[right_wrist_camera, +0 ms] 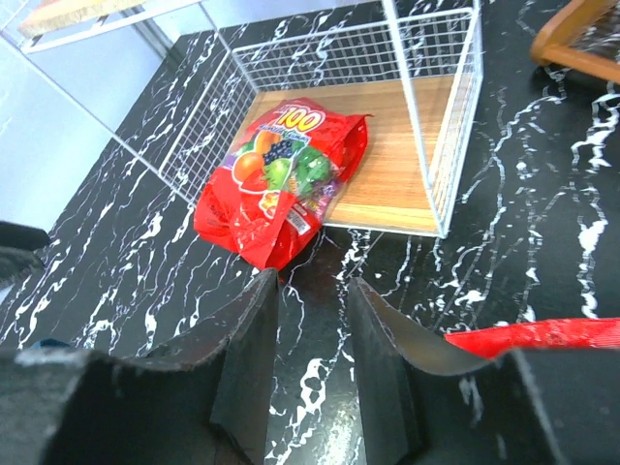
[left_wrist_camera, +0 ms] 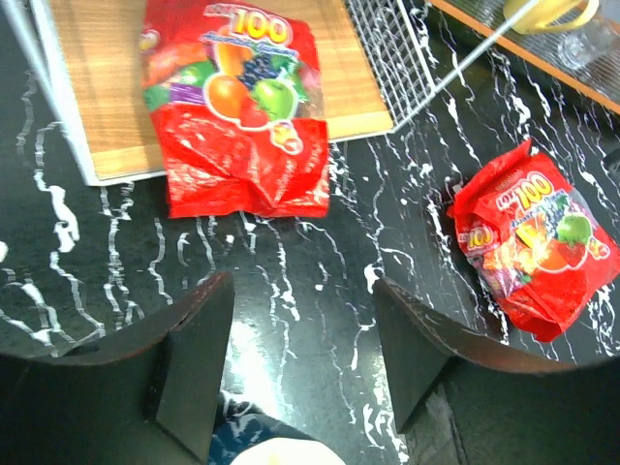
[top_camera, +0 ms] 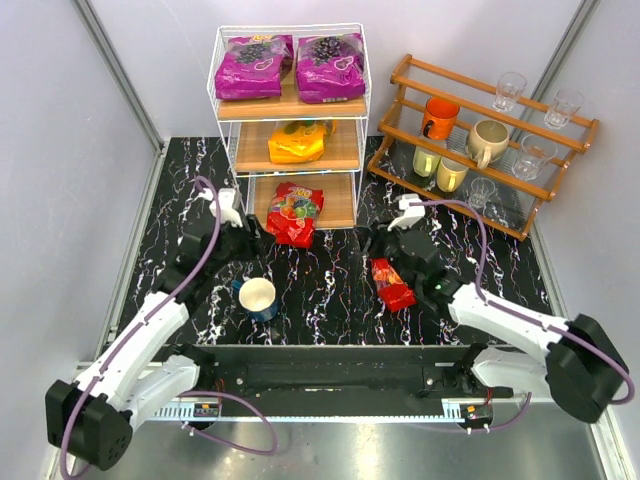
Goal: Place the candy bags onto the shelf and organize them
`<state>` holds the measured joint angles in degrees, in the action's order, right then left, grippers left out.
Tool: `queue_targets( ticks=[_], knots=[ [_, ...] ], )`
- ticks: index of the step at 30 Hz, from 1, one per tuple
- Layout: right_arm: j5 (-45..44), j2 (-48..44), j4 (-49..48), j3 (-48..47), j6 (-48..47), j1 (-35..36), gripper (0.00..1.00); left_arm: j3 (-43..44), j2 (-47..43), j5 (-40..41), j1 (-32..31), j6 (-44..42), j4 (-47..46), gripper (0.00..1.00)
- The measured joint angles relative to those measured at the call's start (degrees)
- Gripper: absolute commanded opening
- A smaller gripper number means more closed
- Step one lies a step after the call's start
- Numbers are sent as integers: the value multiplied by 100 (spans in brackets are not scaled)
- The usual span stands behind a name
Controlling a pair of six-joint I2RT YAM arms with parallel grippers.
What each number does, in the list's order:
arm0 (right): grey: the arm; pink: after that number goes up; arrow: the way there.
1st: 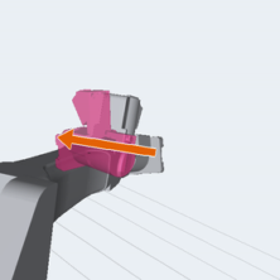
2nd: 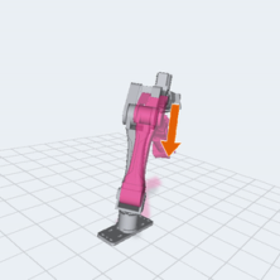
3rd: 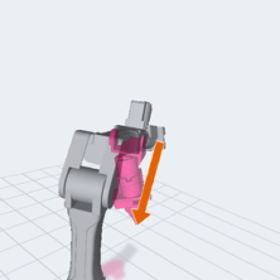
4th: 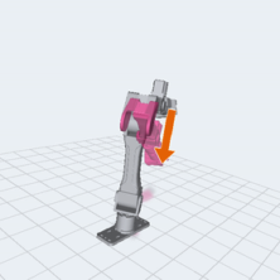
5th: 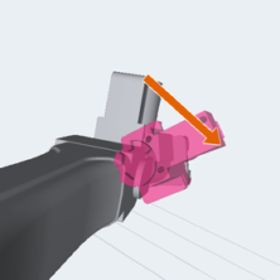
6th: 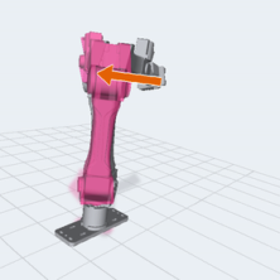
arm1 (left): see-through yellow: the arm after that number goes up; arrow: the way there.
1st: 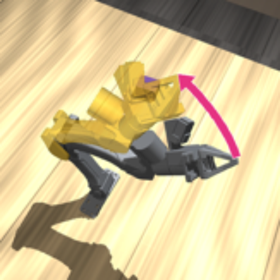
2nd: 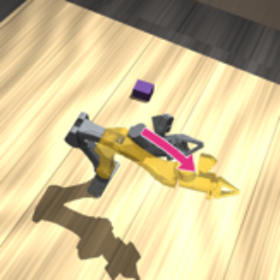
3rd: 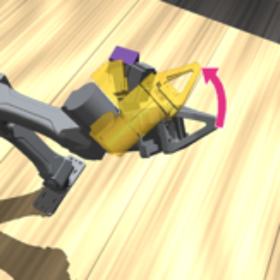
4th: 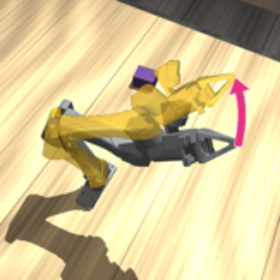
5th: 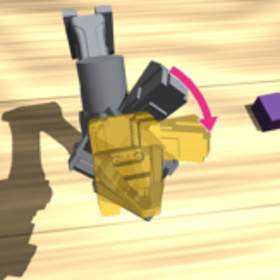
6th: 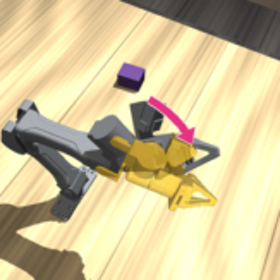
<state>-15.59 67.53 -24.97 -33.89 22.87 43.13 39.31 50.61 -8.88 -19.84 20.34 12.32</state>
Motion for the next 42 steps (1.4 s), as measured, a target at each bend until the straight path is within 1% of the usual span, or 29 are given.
queue_targets(
  ticks=[3,4,6,8,9,10,14,16,21,24,28,33,36,42],
  knots=[
    [-168,-470,225,144,-15,0,34,-201,24,573,-612,184,-319,61],
    [-201,-553,262,184,-17,0,33,-243,46,750,-839,229,-378,61],
    [-236,-599,302,258,0,0,25,-317,66,1038,-1239,334,-492,61],
    [-208,-472,280,328,85,0,13,-343,44,1248,-1414,402,-553,61],
    [-155,-323,243,350,142,0,4,-345,11,1344,-1443,420,-570,61],
    [-83,-103,175,361,212,0,2,-345,-42,1443,-1447,424,-579,61],
    [181,1095,-293,299,540,79,0,-278,-337,1762,-1445,385,-470,62],
    [177,1794,-358,63,636,240,0,-114,-417,1851,-1445,326,-334,63],
    [323,3307,-588,-1161,857,621,0,205,-599,1976,-1445,170,-120,64],
    [439,3926,-807,-1777,1073,708,0,251,-748,2035,-1445,72,-50,65],
    [597,4476,-911,-2253,1314,713,0,258,-925,2135,-1445,-22,162,66],
    [719,4942,-754,-2667,1513,713,0,258,-1019,2197,-1445,-105,232,67],
    [686,5040,-511,-2809,1582,713,0,258,-1021,2232,-1443,-142,256,67],
    [297,5064,118,-3110,1596,713,0,258,-1034,2267,-1414,-225,306,68]
  ],
)
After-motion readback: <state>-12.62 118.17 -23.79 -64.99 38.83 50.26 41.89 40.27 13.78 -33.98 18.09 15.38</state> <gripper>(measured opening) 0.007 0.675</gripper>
